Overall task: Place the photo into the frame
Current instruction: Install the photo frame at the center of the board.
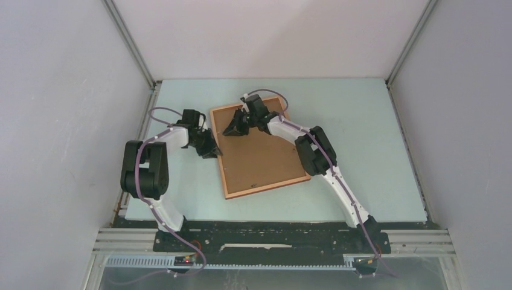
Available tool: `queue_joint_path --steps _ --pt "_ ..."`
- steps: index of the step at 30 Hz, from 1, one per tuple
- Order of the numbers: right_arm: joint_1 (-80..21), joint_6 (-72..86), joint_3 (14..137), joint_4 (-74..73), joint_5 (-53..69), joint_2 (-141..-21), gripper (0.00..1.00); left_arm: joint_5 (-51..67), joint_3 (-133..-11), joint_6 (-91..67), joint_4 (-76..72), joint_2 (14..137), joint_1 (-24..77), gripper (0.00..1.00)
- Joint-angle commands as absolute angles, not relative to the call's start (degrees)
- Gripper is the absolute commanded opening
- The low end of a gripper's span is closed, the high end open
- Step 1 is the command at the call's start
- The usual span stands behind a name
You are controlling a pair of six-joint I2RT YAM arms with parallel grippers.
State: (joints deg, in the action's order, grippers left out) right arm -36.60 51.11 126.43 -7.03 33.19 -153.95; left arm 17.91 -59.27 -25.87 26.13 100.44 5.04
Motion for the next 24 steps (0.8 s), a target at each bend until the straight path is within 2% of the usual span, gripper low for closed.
queue_joint_path --steps 1,6,9,12,15,24 --pt "-36.7 48.0 125.3 -8.1 32.5 -150.8 0.22 20.9 -61.1 -28.1 25.2 98.7 4.3 0.39" --pt "-38.1 46.8 130.3 -9.9 32.3 -153.4 0.26 19.5 -62.1 -28.9 25.3 99.8 4.2 0.4" --pt "-38.7 46.6 131.9 -10.3 31.1 -154.7 0.23 18.9 -61.3 -28.3 25.5 100.7 4.2 0.31" --pt "-39.1 47.3 134.2 -10.8 30.6 -156.2 0.14 18.6 -60.7 -27.9 25.5 101.6 4.4 0.2" --pt "-39.4 47.6 138.1 -13.6 30.0 -158.3 0.07 18.3 -60.7 -27.4 25.9 101.7 4.3 0.14" --pt "-38.8 49.6 139.4 -14.3 29.3 -160.3 0.07 17.9 -59.4 -26.2 26.0 99.2 4.5 0.05"
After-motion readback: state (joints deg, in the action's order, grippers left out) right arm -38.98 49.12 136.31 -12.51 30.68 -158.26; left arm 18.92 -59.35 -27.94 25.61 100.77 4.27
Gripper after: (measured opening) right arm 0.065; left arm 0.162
